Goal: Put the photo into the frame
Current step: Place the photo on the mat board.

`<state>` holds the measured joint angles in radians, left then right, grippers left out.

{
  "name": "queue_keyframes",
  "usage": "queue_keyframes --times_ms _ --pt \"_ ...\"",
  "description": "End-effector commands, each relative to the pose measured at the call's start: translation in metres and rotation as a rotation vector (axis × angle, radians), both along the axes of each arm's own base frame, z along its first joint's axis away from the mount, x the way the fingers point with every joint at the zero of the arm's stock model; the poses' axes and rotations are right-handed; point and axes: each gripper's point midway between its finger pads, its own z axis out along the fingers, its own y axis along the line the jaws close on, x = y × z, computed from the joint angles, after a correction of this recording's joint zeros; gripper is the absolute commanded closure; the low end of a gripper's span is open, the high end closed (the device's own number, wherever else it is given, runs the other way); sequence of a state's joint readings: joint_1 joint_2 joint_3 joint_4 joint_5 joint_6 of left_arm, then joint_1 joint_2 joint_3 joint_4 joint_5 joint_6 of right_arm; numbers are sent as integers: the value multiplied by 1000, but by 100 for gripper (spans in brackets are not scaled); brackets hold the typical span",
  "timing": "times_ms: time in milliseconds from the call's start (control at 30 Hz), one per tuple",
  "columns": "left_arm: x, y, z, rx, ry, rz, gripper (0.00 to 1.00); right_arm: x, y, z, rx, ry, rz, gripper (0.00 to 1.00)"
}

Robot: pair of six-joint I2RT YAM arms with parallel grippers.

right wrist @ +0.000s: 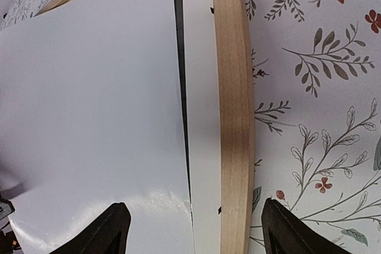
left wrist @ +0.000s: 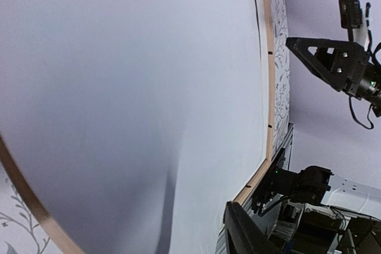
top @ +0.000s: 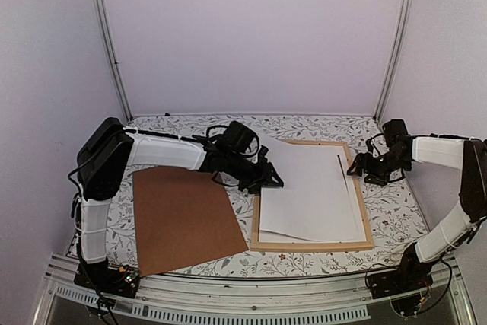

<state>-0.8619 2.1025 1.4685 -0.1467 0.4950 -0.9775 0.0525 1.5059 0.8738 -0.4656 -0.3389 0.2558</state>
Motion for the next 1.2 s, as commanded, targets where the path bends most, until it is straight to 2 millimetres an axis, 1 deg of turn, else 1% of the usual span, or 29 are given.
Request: queue_keyframes --times_ms 0,233,433,533,633,700,867,1033,1167 --pt "3 11 -14 42 -13 8 58 2 5 -7 16 1 6 20" --pt "5 14 -17 22 -12 9 78 2 6 -19 12 20 9 20" --pt "8 19 -11 -20 -12 20 92 0 7 -31 11 40 16 20" --pt "9 23 -9 -38 -14 25 100 -2 11 -36 15 49 29 20" --pt "8 26 -11 -39 -6 23 100 -4 20 -39 19 55 49 20" --pt "8 24 -7 -68 -21 15 100 -5 25 -40 22 54 59 20" --pt "7 29 0 -107 -31 17 100 -8 44 -42 33 58 88 20" --pt "6 39 5 -122 -33 29 100 -12 67 -44 44 59 127 21" --pt "5 46 4 -127 -24 31 100 -14 91 -43 61 60 161 21"
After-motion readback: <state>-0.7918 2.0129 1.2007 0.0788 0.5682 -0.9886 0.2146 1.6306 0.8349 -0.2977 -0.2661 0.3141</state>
